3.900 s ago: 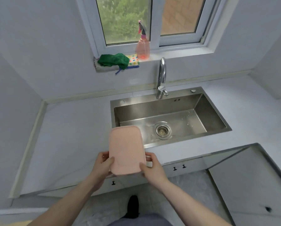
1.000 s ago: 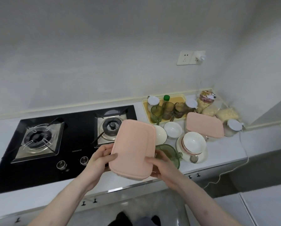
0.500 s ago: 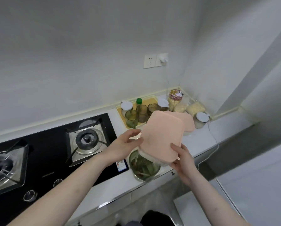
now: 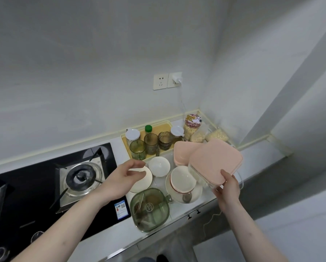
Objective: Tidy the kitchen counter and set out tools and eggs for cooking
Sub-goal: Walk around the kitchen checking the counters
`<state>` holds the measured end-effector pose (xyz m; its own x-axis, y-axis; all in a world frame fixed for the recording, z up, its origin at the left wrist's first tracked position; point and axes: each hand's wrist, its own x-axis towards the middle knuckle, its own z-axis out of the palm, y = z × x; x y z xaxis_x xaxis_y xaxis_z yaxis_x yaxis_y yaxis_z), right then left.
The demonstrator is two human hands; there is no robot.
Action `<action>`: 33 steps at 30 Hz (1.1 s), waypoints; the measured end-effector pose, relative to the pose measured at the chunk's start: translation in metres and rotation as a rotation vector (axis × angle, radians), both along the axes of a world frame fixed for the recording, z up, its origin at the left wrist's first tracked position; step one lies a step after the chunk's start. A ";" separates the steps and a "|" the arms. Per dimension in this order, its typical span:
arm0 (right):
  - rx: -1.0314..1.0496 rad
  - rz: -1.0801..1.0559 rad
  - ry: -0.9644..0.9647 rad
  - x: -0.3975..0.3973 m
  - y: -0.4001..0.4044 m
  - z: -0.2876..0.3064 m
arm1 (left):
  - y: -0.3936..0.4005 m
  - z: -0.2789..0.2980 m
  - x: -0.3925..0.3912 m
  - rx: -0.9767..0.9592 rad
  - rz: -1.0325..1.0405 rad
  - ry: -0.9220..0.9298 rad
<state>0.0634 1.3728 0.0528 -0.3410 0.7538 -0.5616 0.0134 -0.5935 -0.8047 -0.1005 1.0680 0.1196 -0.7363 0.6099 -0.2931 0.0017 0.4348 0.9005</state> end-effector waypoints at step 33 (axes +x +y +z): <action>-0.104 -0.561 -0.101 0.002 0.033 -0.049 | 0.051 -0.015 -0.011 -0.073 0.020 -0.032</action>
